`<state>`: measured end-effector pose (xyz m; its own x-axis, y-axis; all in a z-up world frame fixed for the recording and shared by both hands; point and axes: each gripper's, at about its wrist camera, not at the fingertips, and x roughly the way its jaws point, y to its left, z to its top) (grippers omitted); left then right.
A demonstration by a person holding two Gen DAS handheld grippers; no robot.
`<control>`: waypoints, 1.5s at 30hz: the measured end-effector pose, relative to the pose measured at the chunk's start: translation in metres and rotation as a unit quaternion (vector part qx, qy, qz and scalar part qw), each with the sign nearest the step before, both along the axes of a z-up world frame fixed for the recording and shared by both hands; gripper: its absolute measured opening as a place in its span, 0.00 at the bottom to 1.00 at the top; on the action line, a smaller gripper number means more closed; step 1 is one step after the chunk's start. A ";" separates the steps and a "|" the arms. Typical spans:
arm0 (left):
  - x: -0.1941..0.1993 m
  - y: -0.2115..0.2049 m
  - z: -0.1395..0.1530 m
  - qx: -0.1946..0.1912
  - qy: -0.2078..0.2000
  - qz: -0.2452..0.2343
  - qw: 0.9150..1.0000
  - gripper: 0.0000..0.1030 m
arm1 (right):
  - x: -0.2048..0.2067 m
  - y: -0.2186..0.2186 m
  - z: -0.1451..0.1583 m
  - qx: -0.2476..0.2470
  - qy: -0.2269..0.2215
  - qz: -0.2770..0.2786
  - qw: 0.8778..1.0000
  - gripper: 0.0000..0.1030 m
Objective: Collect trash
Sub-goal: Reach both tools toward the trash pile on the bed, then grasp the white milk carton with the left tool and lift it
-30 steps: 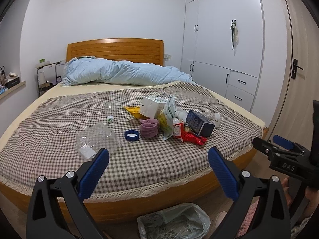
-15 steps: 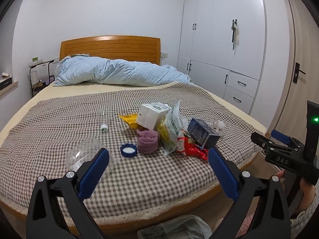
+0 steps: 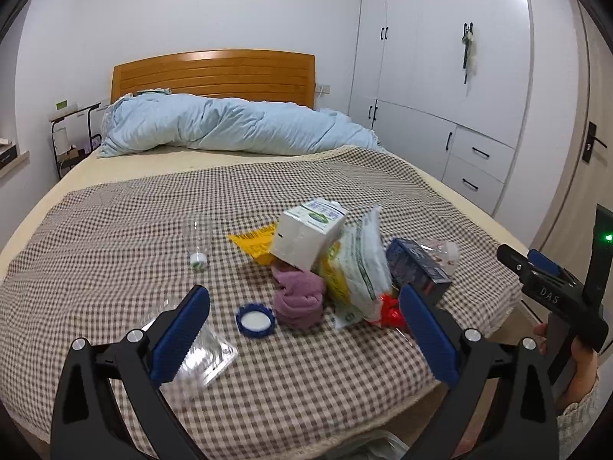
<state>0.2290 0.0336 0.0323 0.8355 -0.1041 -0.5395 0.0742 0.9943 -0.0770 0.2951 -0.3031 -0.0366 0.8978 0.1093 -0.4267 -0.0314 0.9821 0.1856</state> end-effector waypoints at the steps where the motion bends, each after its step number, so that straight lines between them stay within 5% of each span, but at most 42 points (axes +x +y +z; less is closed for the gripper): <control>1: 0.007 0.001 0.000 0.004 0.001 0.002 1.000 0.93 | 0.005 -0.001 -0.003 0.008 0.000 0.000 1.000 0.94; 17: 0.091 0.002 -0.008 -0.015 0.008 -0.014 1.000 0.93 | 0.074 -0.022 -0.030 0.020 0.027 -0.016 0.999 0.94; 29: 0.171 -0.010 -0.007 0.077 0.056 -0.024 0.995 0.93 | 0.083 -0.061 -0.051 -0.020 0.028 -0.057 0.998 0.94; 37: 0.256 -0.062 -0.027 0.149 0.193 -0.104 0.964 0.93 | 0.096 -0.083 -0.065 0.011 0.045 -0.082 0.996 0.94; 45: 0.317 -0.098 -0.073 0.188 0.285 -0.102 0.934 0.93 | 0.106 -0.114 -0.080 0.048 0.075 -0.120 0.989 0.94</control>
<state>0.5463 -0.0640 -0.0411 0.3843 0.0557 -0.9215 0.3191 0.9286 0.1892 0.4009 -0.4172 -0.1164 0.8298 -0.0530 -0.5556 0.2354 0.9359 0.2622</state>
